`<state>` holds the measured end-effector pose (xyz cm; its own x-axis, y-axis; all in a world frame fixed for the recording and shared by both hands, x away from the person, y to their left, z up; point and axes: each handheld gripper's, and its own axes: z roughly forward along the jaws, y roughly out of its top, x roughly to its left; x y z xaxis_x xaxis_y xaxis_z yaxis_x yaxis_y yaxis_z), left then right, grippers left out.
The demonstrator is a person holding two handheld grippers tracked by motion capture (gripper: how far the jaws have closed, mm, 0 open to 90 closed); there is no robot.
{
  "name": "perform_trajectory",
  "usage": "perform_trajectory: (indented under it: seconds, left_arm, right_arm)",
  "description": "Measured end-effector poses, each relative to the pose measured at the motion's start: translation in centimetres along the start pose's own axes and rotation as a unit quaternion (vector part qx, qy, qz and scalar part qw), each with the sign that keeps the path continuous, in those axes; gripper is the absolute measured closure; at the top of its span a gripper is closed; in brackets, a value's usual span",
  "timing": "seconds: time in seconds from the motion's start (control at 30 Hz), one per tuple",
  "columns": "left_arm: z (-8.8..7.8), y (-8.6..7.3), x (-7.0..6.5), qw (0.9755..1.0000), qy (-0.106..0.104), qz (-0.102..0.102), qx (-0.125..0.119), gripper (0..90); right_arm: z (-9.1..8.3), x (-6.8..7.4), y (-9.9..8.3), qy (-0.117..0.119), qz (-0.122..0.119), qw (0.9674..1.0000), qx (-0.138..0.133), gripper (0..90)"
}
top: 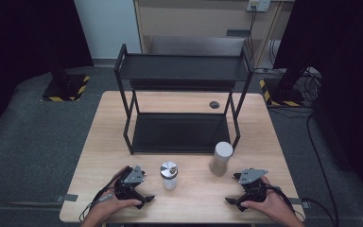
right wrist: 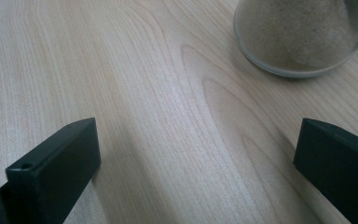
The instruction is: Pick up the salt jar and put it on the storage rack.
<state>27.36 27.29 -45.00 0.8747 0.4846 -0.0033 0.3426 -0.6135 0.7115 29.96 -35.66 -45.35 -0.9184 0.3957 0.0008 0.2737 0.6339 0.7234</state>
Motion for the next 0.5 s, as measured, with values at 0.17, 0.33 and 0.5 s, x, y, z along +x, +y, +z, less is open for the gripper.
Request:
perform_trajectory:
  seconds: [0.17, 0.33, 0.5]
  left_arm:
    - [0.0, 0.0, 0.0, 1.0, 0.0, 0.0, 0.0, 0.0]
    - [0.0, 0.0, 0.0, 1.0, 0.0, 0.0, 0.0, 0.0]
    - [0.05, 0.0, -0.09, 1.0, 0.002, -0.003, -0.002, 0.0]
  right_arm:
    - [-0.02, 0.09, -0.02, -0.002, 0.001, 1.0, 0.0, 1.3]
    - [-0.02, 0.1, -0.02, -0.002, 0.001, 1.0, 0.0, 1.3]
    - [-0.02, 0.13, -0.02, -0.003, 0.002, 1.0, 0.0, 1.3]
